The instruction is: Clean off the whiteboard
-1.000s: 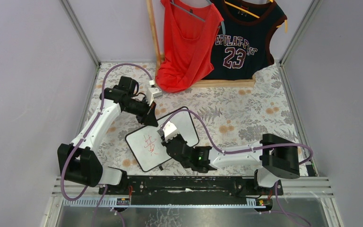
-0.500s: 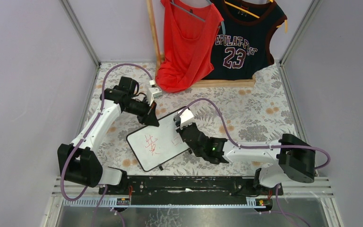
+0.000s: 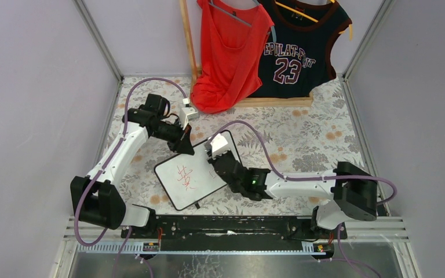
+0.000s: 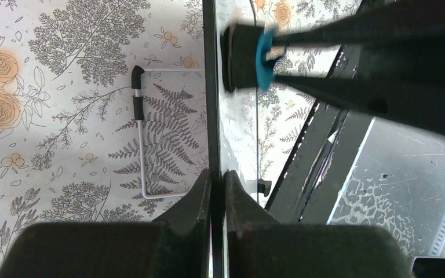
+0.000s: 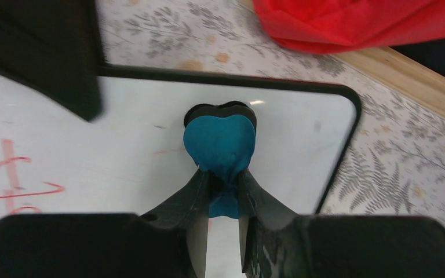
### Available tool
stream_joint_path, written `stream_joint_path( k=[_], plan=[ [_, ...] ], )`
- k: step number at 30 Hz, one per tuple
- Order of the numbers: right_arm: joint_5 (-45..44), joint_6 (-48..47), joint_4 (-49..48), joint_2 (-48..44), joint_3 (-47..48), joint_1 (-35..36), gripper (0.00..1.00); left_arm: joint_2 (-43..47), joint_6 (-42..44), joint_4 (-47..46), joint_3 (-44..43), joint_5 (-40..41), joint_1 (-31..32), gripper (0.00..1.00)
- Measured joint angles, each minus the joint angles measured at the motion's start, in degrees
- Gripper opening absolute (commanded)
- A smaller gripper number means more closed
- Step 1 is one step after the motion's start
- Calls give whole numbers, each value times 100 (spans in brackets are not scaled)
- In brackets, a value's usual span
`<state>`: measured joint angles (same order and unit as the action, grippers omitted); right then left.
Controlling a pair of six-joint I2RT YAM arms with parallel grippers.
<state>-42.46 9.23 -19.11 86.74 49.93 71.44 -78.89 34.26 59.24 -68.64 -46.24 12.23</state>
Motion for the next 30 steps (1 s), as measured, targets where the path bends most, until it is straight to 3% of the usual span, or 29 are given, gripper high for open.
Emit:
stream_joint_path(
  k=[7, 15, 30],
  plan=[
    [136, -46, 92, 621, 874, 522, 0, 9, 7, 15, 0, 0, 0, 0],
    [-46, 55, 90, 673, 892, 566, 0, 20, 33, 35, 0, 24, -7, 0],
    [-260, 544, 387, -428, -529, 120, 0, 22, 31, 4, 24, -162, 17, 0]
  ],
)
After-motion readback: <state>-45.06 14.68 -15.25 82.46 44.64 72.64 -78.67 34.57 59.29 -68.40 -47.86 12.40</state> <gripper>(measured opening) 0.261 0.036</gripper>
